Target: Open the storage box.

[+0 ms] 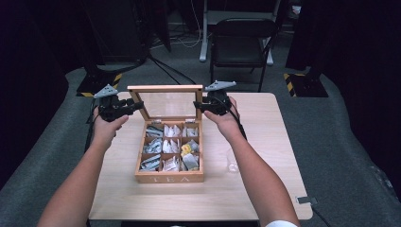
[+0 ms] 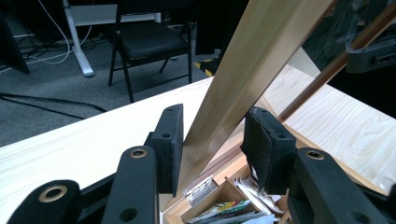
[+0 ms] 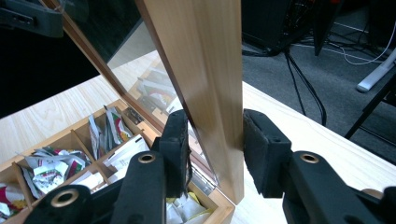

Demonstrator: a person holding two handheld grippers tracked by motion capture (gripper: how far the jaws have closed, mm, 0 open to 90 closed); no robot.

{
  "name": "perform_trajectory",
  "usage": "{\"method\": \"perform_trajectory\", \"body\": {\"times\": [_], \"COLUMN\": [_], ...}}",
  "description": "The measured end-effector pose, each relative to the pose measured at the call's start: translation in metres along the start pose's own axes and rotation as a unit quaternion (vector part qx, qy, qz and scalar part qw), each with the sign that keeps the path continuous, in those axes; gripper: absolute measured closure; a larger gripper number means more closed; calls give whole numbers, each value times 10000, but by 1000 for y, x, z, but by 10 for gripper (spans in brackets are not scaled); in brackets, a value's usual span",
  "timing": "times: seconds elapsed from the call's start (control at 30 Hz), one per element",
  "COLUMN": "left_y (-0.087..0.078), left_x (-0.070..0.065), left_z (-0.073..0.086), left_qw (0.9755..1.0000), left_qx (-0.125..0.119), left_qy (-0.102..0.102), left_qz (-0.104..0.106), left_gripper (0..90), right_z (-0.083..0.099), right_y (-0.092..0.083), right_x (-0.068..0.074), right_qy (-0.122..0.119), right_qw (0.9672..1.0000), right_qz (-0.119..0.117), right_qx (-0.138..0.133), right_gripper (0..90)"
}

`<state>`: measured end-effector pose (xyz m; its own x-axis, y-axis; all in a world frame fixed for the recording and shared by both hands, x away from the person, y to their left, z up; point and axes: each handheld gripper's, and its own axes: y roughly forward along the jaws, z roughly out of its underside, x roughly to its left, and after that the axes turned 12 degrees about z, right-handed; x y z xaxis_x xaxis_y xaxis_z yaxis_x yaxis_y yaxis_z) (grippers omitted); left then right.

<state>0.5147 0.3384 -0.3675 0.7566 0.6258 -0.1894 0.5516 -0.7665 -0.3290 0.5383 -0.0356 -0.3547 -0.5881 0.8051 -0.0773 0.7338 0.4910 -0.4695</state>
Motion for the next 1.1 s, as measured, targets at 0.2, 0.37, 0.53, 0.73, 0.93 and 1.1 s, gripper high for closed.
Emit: {"method": "perform_trajectory", "body": {"times": [0.2, 0.37, 0.53, 0.73, 0.93, 1.1], "left_y": [4, 8, 11, 17, 18, 20], "left_x": [3, 7, 10, 13, 15, 18], "left_z": [1, 3, 6, 9, 10, 12], "left_qw": [10000, 9999, 9998, 9996, 9994, 9992], "left_qx": [54, 68, 136, 220, 310, 324], "left_qy": [-42, -92, -125, -168, -137, -215], "left_qz": [-44, -72, -36, -114, -123, -116], "left_gripper": [595, 597, 597, 598, 599, 599], "right_z": [2, 4, 5, 8, 10, 13], "right_y": [7, 12, 15, 20, 24, 28], "right_x": [-3, -5, -6, -8, -9, -11], "right_qy": [117, 165, 166, 287, 300, 276], "right_qw": [9999, 9998, 9998, 9994, 9993, 9993], "right_qz": [-25, -33, -50, -60, -45, -55], "right_qx": [71, 94, 107, 177, 226, 265], "right_gripper": [615, 613, 612, 612, 613, 622]}}
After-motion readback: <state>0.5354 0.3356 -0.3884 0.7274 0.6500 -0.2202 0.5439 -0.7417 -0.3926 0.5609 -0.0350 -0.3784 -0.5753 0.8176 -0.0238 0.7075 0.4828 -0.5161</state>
